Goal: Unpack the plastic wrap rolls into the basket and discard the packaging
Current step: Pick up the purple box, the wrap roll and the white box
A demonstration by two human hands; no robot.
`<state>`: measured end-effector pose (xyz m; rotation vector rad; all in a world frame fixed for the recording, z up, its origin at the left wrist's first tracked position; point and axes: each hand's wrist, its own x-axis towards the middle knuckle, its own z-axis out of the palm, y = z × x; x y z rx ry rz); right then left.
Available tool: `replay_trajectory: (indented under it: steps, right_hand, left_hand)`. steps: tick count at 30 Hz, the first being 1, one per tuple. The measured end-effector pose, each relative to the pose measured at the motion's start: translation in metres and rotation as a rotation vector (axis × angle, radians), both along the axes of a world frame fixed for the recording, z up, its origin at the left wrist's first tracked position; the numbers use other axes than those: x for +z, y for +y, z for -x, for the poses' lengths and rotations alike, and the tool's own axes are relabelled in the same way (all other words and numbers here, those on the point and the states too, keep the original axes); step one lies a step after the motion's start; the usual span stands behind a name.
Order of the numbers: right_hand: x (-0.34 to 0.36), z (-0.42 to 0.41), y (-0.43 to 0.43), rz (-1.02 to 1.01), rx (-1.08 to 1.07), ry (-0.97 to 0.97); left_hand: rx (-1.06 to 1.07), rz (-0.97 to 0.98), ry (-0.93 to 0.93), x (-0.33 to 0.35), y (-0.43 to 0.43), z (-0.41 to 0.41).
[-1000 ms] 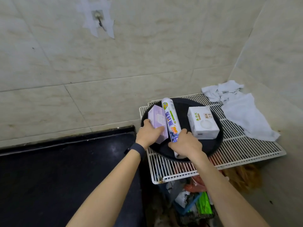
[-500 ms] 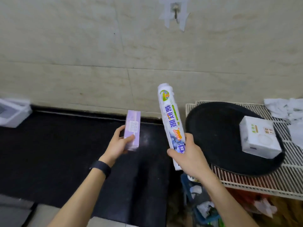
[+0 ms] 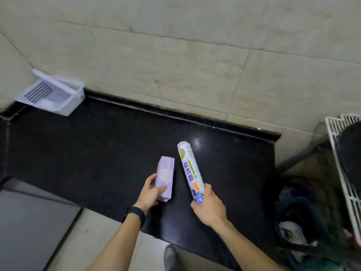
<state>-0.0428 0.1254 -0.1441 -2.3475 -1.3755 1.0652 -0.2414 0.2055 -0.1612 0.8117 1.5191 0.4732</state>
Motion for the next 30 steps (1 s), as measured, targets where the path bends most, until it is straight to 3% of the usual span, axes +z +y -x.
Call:
replay_trajectory:
  steps: [4,7,9,12,14,19,25,30]
  right_hand:
    - [-0.029,0.033,0.026,0.020,-0.085,-0.009]
    - [-0.045,0.050,0.041,0.012,-0.098,-0.038]
    - [-0.055,0.059,0.045,0.022,-0.086,-0.063]
    - [-0.064,0.069,0.044,0.027,-0.064,-0.113]
    - [-0.066,0.072,0.044,0.024,-0.059,-0.132]
    - [-0.071,0.075,0.049,0.031,-0.019,-0.196]
    - [-0.071,0.074,0.048,0.062,0.029,-0.122]
    - [-0.061,0.056,0.043,0.072,-0.013,0.036]
  left_hand:
    - [-0.049,-0.024,-0.069,-0.021,0.027,-0.003]
    - [-0.119,-0.100,-0.016,-0.035,0.035,-0.002]
    - [-0.201,-0.174,0.119,-0.040,0.038,-0.001]
    - [-0.454,-0.287,0.526,-0.042,0.035,0.001]
    - [-0.537,-0.353,0.667,-0.047,0.036,0.003]
    - [-0.494,-0.363,0.535,-0.063,0.044,0.007]
    - [-0.593,-0.377,0.650,-0.055,0.050,0.009]
    - [-0.689,-0.298,0.628,-0.039,0.054,0.011]
